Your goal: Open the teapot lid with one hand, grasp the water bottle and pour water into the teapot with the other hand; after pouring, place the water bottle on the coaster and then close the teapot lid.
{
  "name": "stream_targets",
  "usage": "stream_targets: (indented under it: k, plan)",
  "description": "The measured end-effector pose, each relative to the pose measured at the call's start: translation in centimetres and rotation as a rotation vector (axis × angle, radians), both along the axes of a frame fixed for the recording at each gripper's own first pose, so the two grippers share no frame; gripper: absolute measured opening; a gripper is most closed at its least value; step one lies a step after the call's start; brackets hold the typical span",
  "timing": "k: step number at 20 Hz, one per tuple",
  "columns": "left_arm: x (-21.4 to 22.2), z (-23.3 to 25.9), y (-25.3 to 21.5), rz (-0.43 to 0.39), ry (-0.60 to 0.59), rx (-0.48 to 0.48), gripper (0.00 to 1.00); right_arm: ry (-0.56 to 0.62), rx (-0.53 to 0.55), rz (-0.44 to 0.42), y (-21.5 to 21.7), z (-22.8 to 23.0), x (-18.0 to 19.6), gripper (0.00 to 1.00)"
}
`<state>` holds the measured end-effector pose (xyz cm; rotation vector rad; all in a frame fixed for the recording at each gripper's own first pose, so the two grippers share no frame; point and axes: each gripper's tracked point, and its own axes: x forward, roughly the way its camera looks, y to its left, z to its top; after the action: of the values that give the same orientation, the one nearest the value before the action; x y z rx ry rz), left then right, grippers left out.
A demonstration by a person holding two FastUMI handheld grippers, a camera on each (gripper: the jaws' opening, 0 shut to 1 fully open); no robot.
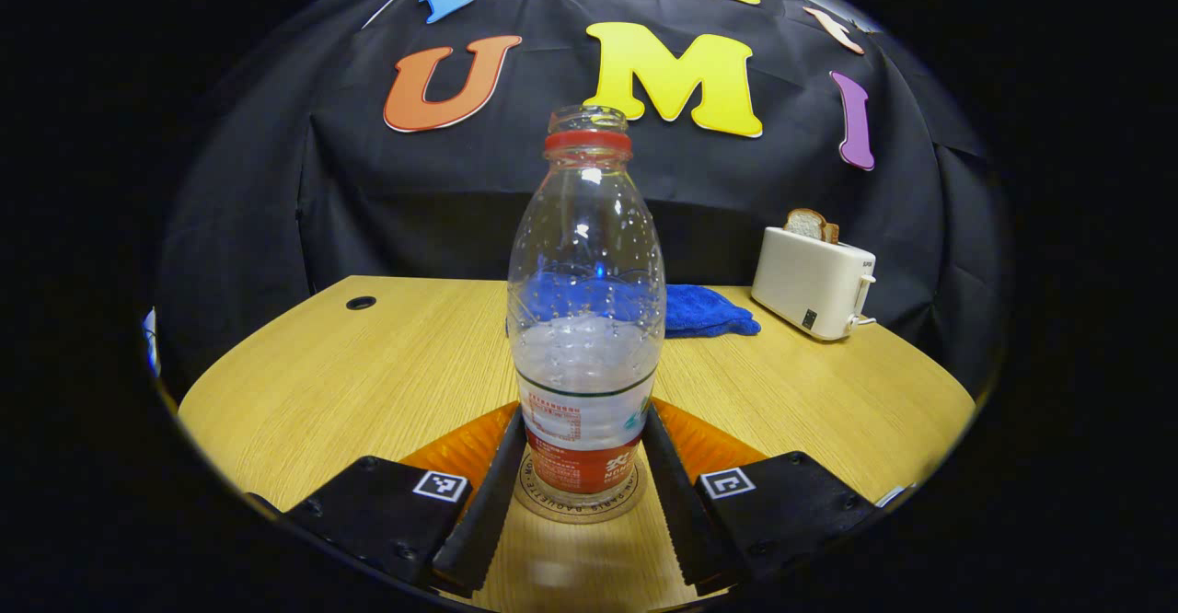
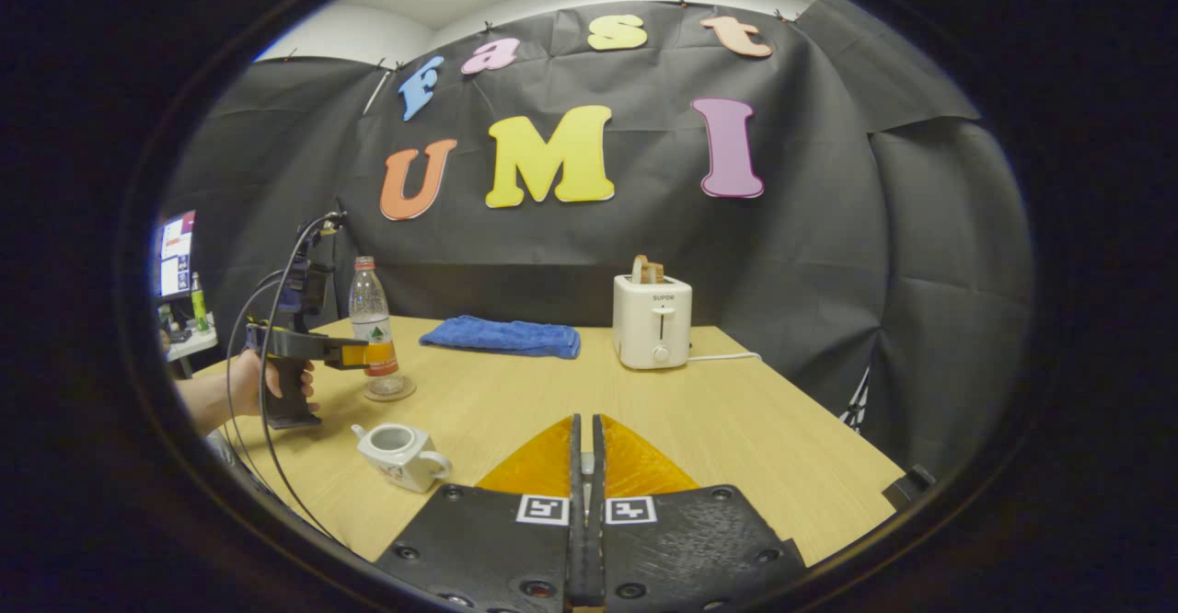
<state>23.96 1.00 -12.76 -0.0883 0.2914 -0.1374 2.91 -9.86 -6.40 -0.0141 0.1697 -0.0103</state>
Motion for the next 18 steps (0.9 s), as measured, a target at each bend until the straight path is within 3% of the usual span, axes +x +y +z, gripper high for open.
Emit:
stream_targets:
  k: [6, 7, 9, 18]
  plan:
    - [-0.2, -0.4, -0.3, -0.019, 0.018, 0.001, 0.79, 0.002, 0.003, 0.002, 0.1, 0.0, -0.1, 0.0]
    - [-0.2, -0.7, -0.3, -0.019, 0.028, 0.011, 0.92, 0.004, 0.003, 0.004, 0.2, -0.1, -0.1, 0.0]
    - [-0.5, -0.8, 0.1, -0.009, 0.04, 0.013, 1.0, 0.004, 0.002, 0.011, 0.5, -0.1, -0.1, 0.0]
    - [-3.4, -1.2, 0.6, -0.013, 0.1, -0.032, 1.0, -0.007, -0.009, 0.032, 1.9, 0.4, -0.2, 0.02]
